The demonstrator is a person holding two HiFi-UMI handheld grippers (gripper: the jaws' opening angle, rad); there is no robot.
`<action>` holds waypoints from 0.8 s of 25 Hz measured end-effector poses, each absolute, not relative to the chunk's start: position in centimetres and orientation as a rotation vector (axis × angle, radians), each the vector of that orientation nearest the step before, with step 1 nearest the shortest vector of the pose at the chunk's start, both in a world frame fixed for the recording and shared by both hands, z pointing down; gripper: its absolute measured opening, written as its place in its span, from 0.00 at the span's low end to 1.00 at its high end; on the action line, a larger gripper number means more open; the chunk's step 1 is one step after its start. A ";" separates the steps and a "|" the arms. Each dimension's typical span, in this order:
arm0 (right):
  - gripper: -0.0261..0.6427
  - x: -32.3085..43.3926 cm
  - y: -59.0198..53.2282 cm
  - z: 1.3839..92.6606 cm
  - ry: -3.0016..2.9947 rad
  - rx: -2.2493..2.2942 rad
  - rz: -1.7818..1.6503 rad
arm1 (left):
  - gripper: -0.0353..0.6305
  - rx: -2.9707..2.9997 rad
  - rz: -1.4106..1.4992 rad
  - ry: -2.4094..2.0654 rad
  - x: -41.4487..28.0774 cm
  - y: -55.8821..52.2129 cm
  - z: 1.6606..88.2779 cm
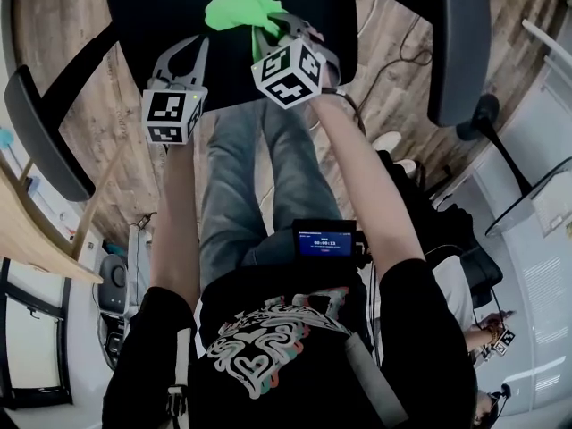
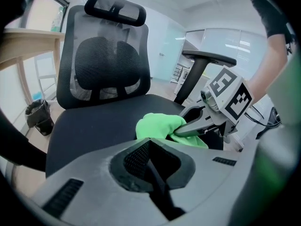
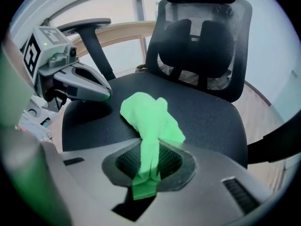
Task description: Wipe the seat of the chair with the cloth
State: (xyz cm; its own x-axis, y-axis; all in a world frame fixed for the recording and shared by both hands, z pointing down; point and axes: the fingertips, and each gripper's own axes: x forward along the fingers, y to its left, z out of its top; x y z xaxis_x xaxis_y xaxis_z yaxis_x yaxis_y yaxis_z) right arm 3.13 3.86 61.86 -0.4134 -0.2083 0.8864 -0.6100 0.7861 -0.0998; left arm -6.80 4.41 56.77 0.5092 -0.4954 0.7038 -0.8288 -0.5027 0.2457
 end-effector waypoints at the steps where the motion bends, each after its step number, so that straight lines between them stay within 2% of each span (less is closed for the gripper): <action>1: 0.13 3.6 3.8 61.8 -1.985 0.622 0.513 | 0.06 2.186 0.764 -1.072 -6.4 4.3 56.8; 20: 0.13 8.2 3.4 61.1 -1.947 0.754 0.521 | 0.06 2.267 0.800 -0.942 -2.4 3.6 57.0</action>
State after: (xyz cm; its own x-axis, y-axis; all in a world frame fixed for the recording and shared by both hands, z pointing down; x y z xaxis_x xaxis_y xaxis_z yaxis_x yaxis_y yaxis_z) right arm 8.17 3.40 61.10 -0.3587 -0.2884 0.8878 -0.6934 0.7190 -0.0466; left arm -2.37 3.57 57.00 0.5770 -0.4272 0.6960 -0.7561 -0.6016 0.2576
